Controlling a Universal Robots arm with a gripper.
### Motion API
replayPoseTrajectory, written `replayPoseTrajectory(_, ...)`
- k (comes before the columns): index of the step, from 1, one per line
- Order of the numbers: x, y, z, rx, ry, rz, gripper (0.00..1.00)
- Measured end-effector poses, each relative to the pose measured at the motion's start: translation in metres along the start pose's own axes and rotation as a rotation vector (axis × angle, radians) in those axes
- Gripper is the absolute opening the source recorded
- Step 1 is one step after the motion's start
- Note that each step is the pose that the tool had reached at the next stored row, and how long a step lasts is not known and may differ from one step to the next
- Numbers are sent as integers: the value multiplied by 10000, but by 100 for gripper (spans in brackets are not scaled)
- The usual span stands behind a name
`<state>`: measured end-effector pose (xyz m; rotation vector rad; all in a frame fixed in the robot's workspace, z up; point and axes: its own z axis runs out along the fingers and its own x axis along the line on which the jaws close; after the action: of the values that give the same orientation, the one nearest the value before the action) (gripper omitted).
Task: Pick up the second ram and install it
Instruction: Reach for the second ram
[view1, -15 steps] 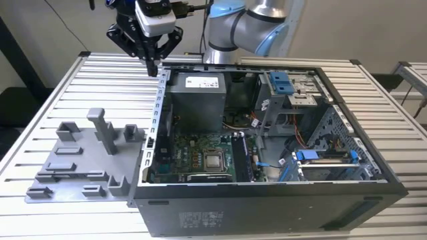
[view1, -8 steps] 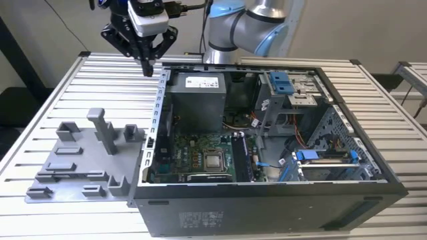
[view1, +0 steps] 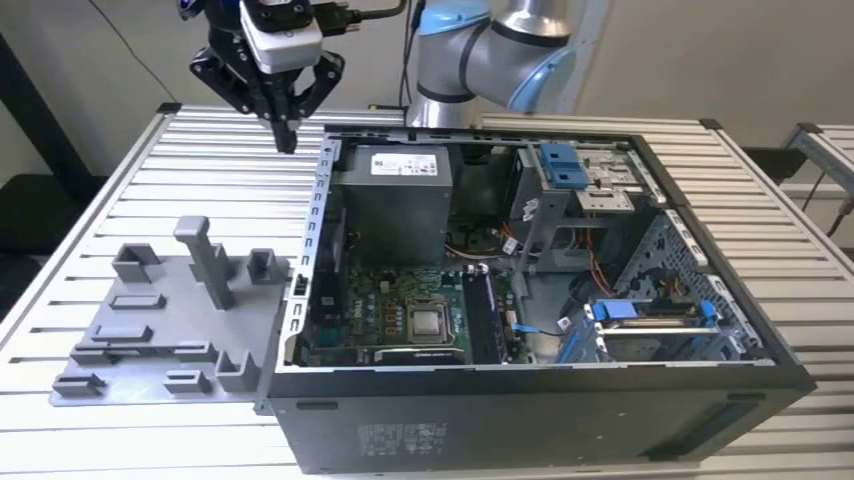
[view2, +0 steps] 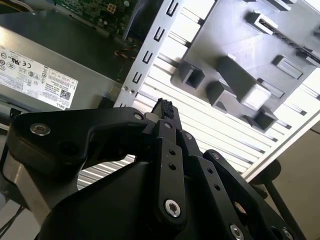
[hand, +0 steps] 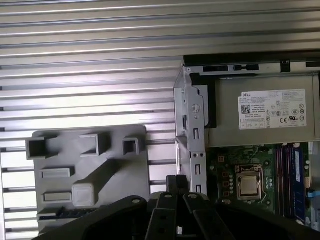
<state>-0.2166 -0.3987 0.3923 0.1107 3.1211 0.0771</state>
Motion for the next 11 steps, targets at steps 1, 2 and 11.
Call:
replayPoseTrajectory(1, 13, -1, -1, 1, 0, 0, 11)
replayPoseTrajectory(2, 25, -2, -1, 1, 0, 0, 11)
replayPoseTrajectory(11, 135, -10, -3, 0, 0, 0, 11)
